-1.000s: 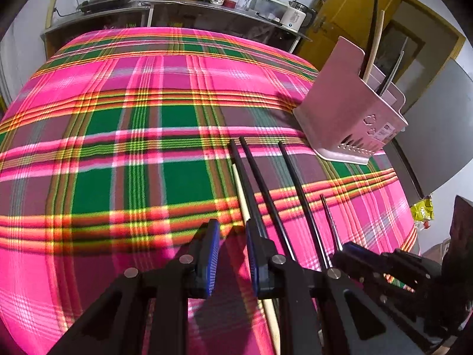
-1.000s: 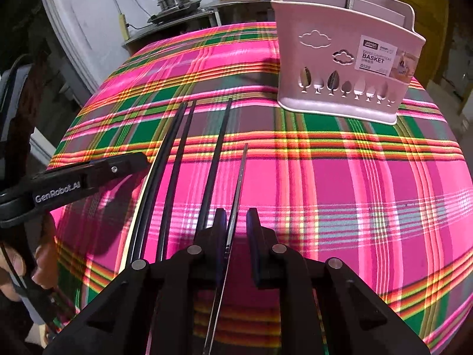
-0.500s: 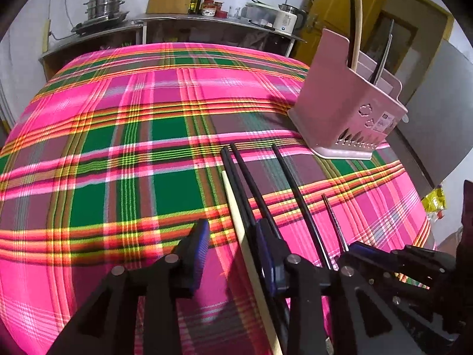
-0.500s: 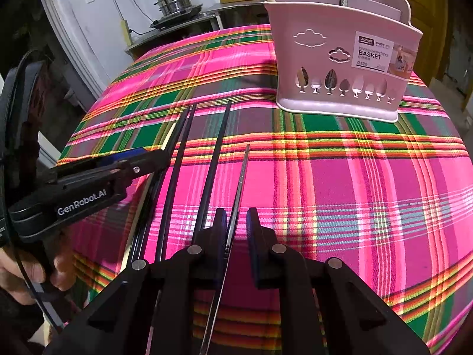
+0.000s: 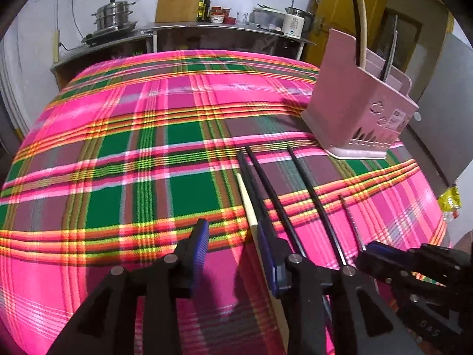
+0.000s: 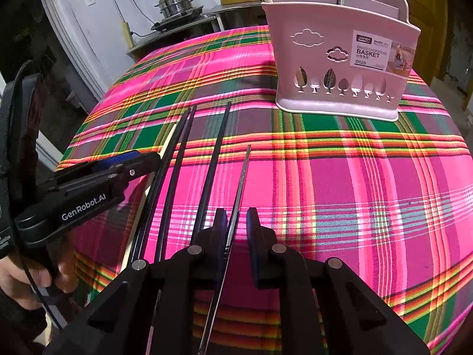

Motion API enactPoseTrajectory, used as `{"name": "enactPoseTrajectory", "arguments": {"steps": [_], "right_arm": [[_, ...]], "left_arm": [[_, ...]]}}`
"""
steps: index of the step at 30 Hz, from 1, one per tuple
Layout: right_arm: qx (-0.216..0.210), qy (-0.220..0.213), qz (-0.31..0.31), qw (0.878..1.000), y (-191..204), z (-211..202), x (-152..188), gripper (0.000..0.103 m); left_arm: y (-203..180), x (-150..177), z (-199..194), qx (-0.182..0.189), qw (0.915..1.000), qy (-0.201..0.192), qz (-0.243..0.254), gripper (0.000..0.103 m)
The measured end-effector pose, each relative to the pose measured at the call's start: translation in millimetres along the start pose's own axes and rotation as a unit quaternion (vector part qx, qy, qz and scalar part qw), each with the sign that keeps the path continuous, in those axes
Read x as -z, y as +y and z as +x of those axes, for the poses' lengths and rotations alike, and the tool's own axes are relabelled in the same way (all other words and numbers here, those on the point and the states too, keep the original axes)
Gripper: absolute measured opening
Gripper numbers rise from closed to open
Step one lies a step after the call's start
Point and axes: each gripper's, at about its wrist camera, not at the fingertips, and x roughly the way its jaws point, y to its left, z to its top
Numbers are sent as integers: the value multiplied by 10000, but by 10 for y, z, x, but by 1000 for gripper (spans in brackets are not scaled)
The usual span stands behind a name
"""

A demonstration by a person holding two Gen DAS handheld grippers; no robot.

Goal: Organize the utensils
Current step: 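Grasp a wooden chopstick with the left tool while the right tool grasps a thin metal chopstick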

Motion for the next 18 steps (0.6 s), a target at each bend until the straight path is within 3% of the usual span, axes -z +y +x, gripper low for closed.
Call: {"name": "enactPoseTrajectory", "arguments": {"steps": [5, 9, 11, 13, 15, 18], "right_arm": [[4, 0, 1, 10000, -3, -3, 2, 13], [29, 2, -13, 10000, 1, -8, 4, 13], [40, 3, -10, 10000, 3, -8, -4, 13], [37, 13, 13, 10000, -5, -6, -17, 13], [39, 23, 34, 10000, -5, 1, -42, 13], [59, 33, 74, 9999, -26, 13, -93, 13]], "left_arm": [[-20, -51, 51, -83, 9999, -64, 40, 38], [-160, -73, 137, -472, 9977, -142, 474, 39], [-139, -117, 163, -407, 9982, -101, 429, 38], [-103, -138, 165, -333, 9984, -37, 446, 34], [-6, -148, 145, -245, 9989, 3, 391, 18], [244, -160, 108, 106, 9999, 102, -21, 8]]}}
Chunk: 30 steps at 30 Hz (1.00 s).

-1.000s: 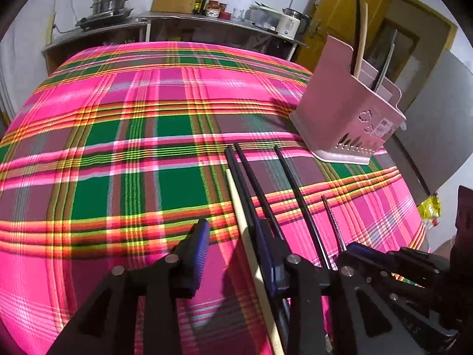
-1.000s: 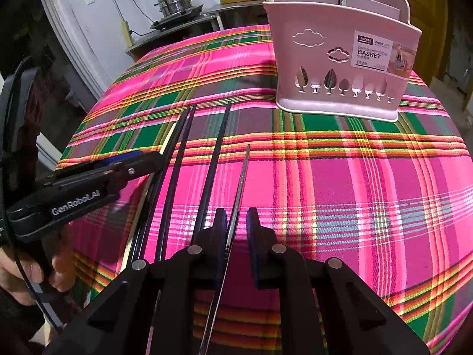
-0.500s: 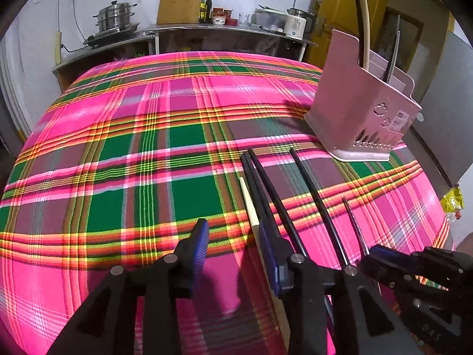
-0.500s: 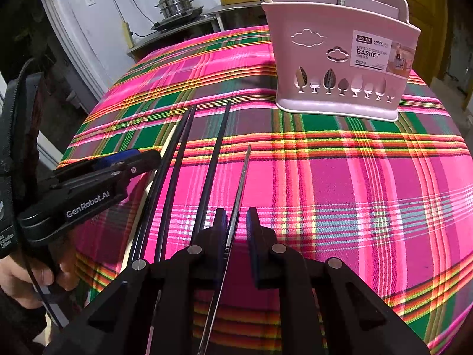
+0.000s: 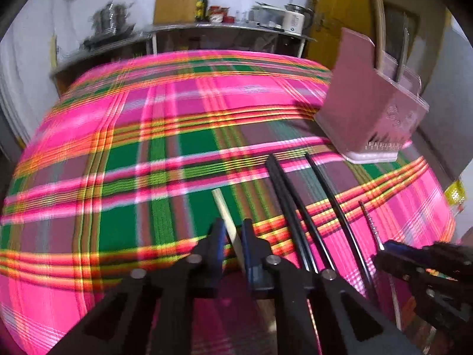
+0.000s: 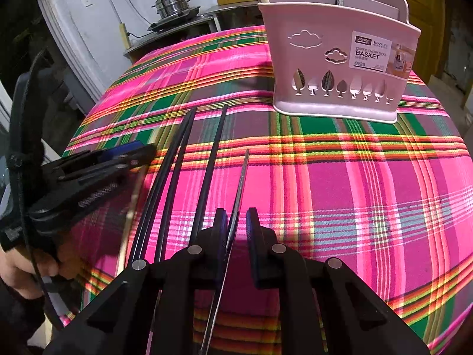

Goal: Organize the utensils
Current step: 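Grasp a wooden chopstick with the left tool while the right tool grasps a thin metal chopstick, then lift both held chopsticks up and carry them toward the pink basket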

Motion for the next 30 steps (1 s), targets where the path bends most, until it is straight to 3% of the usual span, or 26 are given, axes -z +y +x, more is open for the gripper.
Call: {"name": "enactPoseTrajectory", "arguments": {"steps": [5, 20, 25, 30], "right_arm": [[66, -14, 1, 10000, 21, 31, -41, 13], [226, 25, -3, 9997, 79, 153, -213, 13], [288, 68, -50, 9996, 131, 219, -334, 8], [179, -50, -2, 9998, 120, 168, -428, 6]], "left_arm": [[162, -12, -2, 344, 9986, 128, -385, 7], [-91, -152, 94, -202, 9975, 331, 587, 7], [-104, -169, 99, -193, 9969, 397, 658, 5], [-16, -210, 8, 49, 9984, 386, 406, 5]]}}
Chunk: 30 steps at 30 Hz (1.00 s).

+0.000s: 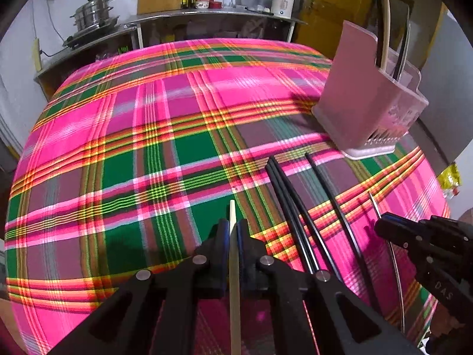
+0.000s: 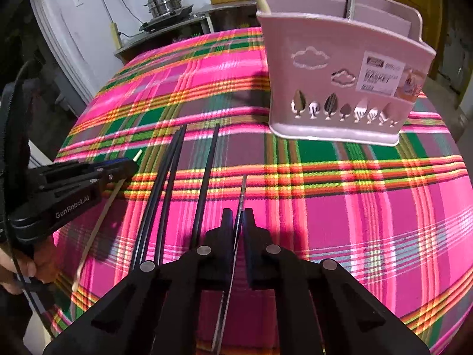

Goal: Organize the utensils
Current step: 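Lift both held chopsticks up and carry them toward the pink basket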

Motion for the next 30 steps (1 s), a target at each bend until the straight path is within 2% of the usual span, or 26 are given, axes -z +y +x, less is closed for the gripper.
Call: {"name": "enactPoseTrajectory", "arguments": {"steps": [12, 22, 30], "right_arm": [[-172, -506, 24, 9986, 118, -375, -172, 5], [-216, -950, -29, 9952, 112, -819, -210, 5], [-189, -1164, -103, 9930, 58, -1078, -188, 4]], "left_arm": [[83, -136, -633, 454, 9976, -492, -151, 5], [84, -220, -1223, 619, 9933, -967, -114, 5], [28, -258, -1545, 698, 9895, -1263, 2, 5]]}}
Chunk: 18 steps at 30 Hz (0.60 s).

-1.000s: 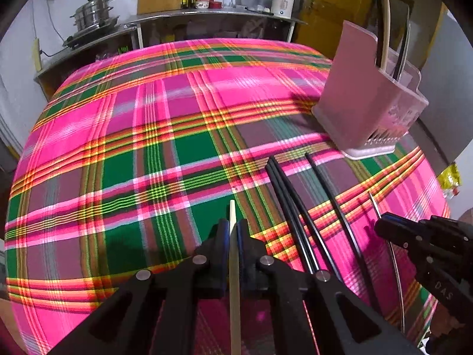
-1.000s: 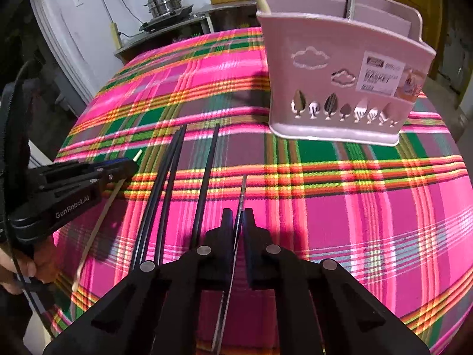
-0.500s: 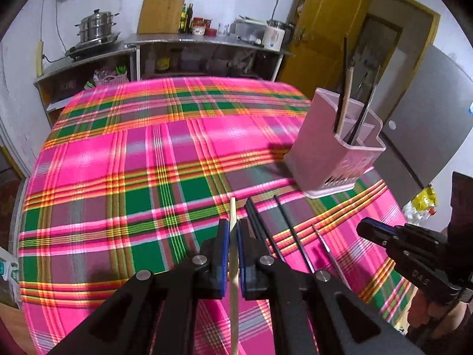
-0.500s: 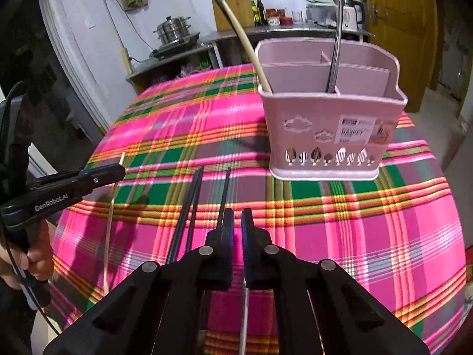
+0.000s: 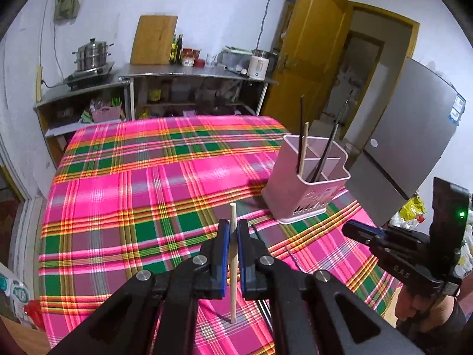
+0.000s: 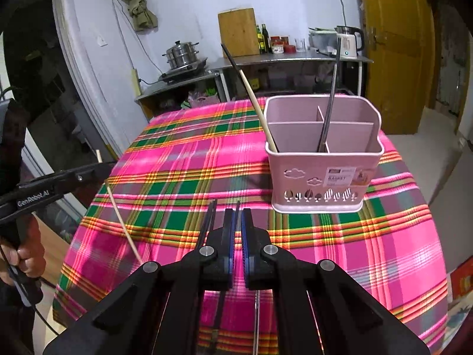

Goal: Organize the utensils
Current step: 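Lift both held chopsticks up and carry them toward the pink basket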

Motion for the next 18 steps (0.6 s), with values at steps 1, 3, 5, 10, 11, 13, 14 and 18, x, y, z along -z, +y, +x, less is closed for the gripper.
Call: {"name": "enactPoseTrajectory", "arguments": {"steps": [1, 3, 5, 10, 11, 13, 14, 18], "right_arm": [[-5, 9, 4, 10000, -18, -6, 8, 4], [-38, 82, 27, 10000, -42, 23, 35, 4], [-106, 206, 39, 9997, -67, 92, 76, 4], [-49, 669, 79, 9977, -146, 400, 253, 4], [-30, 761, 69, 9971, -153, 459, 285, 5], [4, 972, 78, 9952, -181, 612, 370, 6], [22, 1037, 81, 9946, -191, 659, 399, 6], [58, 1298, 62, 9915, -220, 855, 511, 6]], "left_arm": [[-11, -11, -27, 14, 10000, -32, 8, 5], [-17, -20, -60, 30, 10000, -70, -2, 5], [-20, -32, -98, 56, 9999, -103, -30, 5], [-20, -45, -184, 80, 9998, -191, -59, 5], [-13, -45, -194, 82, 9997, -201, -59, 5], [0, -46, -204, 88, 9997, -207, -69, 5], [7, -44, -202, 96, 9997, -200, -79, 5], [26, -27, -175, 110, 9998, -142, -116, 5]]}}
